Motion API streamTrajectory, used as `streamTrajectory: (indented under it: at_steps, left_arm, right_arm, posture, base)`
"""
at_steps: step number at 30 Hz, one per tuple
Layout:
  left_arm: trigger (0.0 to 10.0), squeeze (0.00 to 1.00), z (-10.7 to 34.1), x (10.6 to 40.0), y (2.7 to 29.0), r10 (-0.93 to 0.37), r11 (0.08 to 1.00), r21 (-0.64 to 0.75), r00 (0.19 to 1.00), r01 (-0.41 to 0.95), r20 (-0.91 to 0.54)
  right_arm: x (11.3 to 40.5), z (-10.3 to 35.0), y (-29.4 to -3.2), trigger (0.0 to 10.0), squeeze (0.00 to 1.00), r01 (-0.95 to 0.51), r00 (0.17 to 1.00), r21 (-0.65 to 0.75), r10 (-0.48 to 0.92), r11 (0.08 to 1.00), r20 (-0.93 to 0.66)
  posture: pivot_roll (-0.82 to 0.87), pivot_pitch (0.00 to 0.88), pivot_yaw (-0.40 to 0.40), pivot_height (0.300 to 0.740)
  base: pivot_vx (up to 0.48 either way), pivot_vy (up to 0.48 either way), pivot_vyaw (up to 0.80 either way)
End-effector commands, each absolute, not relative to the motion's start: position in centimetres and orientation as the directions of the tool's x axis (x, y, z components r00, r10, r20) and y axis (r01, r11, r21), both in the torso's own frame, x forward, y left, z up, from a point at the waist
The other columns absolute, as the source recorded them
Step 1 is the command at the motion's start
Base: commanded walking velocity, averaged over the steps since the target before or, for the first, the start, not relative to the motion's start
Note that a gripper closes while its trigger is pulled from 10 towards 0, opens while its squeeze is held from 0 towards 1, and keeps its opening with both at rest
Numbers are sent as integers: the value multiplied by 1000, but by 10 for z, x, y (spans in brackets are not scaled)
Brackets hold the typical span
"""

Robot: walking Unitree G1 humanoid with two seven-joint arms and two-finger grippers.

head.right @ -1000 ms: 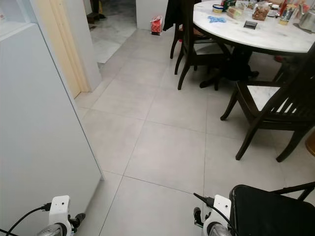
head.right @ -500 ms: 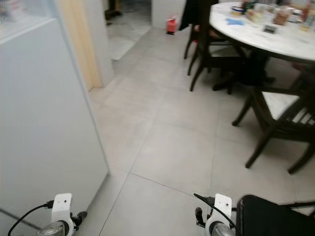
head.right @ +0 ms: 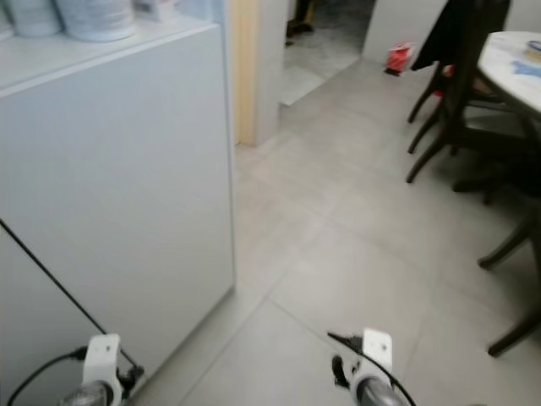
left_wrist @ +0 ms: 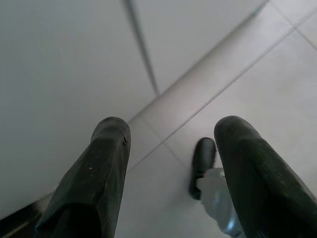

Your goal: Restocking fridge

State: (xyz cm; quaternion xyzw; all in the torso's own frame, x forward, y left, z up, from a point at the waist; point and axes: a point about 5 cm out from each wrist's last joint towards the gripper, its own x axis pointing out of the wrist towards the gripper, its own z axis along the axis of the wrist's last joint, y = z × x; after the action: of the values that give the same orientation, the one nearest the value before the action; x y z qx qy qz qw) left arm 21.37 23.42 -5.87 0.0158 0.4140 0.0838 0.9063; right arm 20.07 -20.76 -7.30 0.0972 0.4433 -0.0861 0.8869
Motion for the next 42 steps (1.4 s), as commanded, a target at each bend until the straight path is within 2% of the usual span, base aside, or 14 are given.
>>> streamTrajectory:
  at_steps: [1, 13, 42]
  left_arm:
    - [10000, 0, -65, 206, 229, 154, 987, 92, 618, -131, -771]
    - [10000, 0, -68, 202, 226, 143, 990, 108, 601, -94, -787]
    - [10000, 0, -70, 200, 226, 151, 988, 110, 586, -106, -796]
  right_arm:
    - [195, -75, -213, 10000, 0, 239, 573, 77, -76, 968, -816]
    - [194, -75, -215, 10000, 0, 205, 569, 55, -73, 977, -819]
    - [194, -75, -215, 10000, 0, 187, 571, 56, -62, 981, -819]
  posture:
    - [66, 0, -62, 740]
    - [56, 0, -67, 740]
    - [53, 0, -72, 740]
  base:
    - [0, 0, 800]
    - [0, 0, 800]
    - [0, 0, 800]
